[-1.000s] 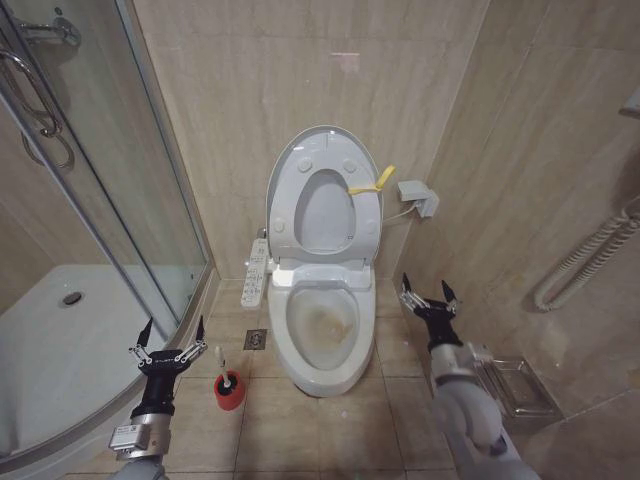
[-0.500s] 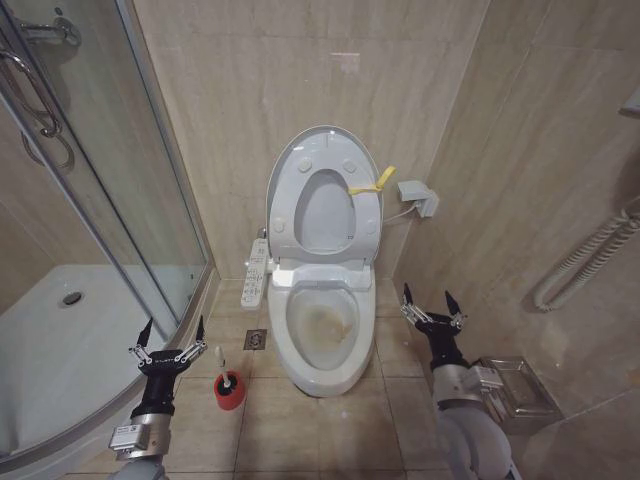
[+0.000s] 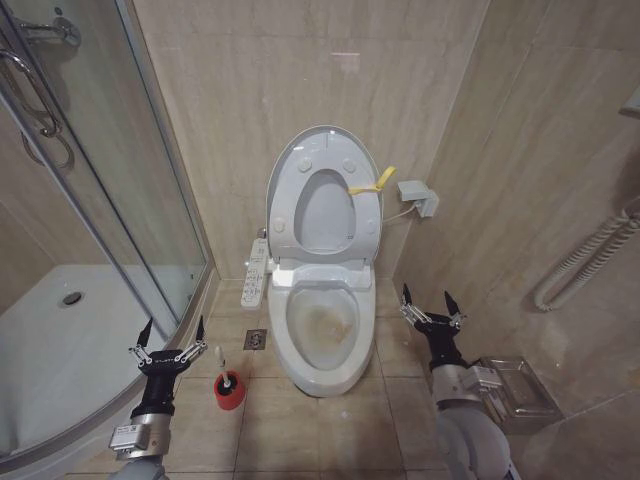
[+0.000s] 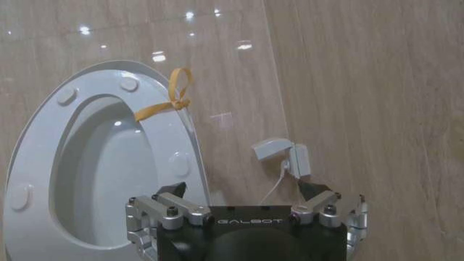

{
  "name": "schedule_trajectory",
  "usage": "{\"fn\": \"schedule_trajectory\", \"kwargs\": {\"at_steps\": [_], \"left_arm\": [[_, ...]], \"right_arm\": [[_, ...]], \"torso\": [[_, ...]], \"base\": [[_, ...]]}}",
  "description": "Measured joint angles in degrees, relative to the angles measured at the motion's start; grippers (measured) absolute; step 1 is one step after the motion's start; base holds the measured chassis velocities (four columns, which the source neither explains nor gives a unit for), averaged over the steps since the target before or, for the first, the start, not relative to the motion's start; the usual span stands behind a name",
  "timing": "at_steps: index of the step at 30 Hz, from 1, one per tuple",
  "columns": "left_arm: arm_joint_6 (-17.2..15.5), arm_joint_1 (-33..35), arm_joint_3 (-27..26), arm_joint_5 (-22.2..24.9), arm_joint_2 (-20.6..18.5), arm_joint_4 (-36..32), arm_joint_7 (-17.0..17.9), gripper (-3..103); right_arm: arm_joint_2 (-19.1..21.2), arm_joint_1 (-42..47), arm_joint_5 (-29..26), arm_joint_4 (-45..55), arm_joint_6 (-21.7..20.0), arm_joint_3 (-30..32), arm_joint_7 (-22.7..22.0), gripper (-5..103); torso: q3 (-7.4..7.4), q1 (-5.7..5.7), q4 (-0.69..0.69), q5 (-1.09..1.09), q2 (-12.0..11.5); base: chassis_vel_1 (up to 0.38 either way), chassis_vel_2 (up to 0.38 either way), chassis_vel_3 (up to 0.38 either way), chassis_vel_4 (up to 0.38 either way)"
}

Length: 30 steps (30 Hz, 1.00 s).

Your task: Open the toilet lid, clean the toilet bowl with a toilet brush, close the toilet lid, and flush.

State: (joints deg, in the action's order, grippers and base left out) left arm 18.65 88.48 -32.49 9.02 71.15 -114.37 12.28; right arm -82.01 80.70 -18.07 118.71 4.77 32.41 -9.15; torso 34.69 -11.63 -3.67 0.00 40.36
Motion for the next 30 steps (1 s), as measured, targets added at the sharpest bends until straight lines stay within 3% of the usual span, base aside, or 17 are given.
{"fn": "schedule_trajectory", "kwargs": {"at_steps": [30], "left_arm": [[0.00,0.00,0.00,0.00,0.00,0.00,0.00,100]], "right_arm": [[0.06,-0.12,-0.08,-0.19,-0.05,-0.05,-0.08,100]], "torso": [[0.00,0.00,0.00,0.00,0.00]], "base": [[0.000,0.000,0.000,0.000]]}}
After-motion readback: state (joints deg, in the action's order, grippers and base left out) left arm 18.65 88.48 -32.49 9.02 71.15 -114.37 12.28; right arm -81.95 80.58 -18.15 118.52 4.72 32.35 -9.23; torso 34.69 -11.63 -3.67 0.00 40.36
